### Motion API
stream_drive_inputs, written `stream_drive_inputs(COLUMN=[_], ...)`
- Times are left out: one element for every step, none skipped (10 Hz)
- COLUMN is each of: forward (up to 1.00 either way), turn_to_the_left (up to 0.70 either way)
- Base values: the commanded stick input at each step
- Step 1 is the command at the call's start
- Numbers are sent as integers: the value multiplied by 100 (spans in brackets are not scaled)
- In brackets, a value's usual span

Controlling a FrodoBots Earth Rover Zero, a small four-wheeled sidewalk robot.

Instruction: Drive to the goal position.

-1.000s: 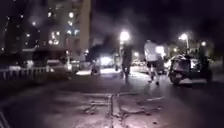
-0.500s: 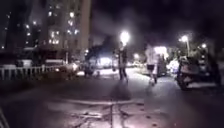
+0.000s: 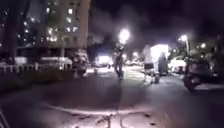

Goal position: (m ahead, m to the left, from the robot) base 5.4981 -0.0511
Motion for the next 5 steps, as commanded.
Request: stream_drive_inputs(forward=[70, 70, 70, 70, 70], turn_to_the_left=[-14, -8, 0, 0, 0])
